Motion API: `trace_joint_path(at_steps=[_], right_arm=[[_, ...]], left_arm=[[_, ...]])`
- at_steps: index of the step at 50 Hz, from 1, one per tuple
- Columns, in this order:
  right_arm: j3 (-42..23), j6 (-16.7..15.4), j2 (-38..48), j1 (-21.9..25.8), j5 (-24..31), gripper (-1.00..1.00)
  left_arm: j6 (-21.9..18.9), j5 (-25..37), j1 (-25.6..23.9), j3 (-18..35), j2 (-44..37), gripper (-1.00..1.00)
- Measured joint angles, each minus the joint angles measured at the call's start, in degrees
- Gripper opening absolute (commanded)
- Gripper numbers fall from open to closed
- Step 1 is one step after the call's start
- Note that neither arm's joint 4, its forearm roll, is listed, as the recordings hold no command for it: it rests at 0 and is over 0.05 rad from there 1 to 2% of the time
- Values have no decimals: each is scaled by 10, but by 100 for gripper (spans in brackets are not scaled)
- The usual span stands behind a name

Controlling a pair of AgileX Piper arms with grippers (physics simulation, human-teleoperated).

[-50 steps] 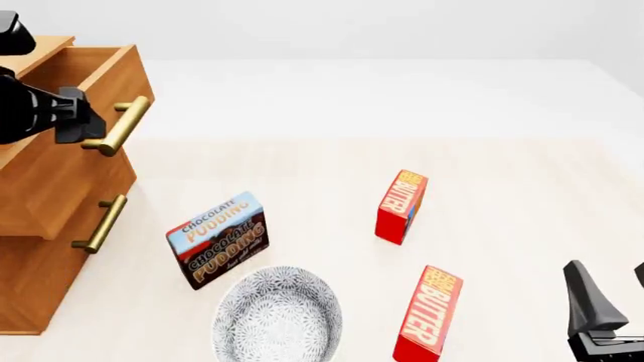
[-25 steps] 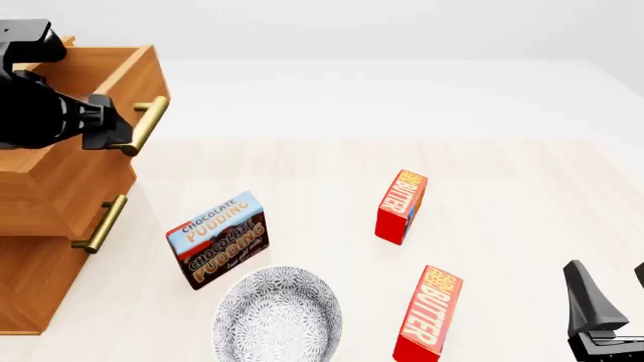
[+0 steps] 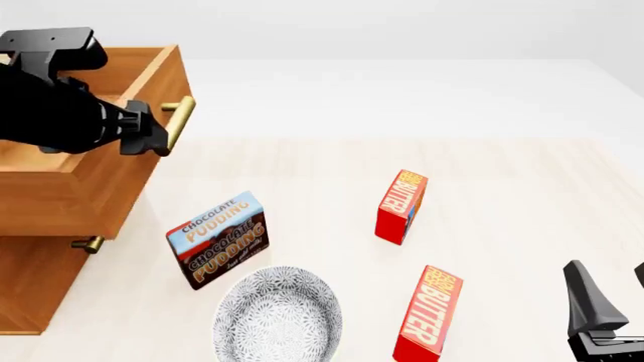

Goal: Put the butter at the front in the top drawer of the cabinet and close it.

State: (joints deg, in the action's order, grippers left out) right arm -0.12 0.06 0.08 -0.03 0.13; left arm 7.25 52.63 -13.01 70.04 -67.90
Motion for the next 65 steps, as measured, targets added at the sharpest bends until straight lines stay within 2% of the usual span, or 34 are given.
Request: trace_joint_path(at_steps=[27, 47, 55, 65], right_arm=[[0, 0, 0, 0, 0, 100], [0, 0, 0, 0, 1, 100], [-1, 0, -1, 0, 1, 100], [-1, 0, -1, 0, 2, 100]], left_arm=[[42, -23, -73, -3, -4, 100], [78, -26, -89, -3, -5, 100], [71, -14, -89, 5, -10, 100], [39, 14, -85, 33, -17, 100]])
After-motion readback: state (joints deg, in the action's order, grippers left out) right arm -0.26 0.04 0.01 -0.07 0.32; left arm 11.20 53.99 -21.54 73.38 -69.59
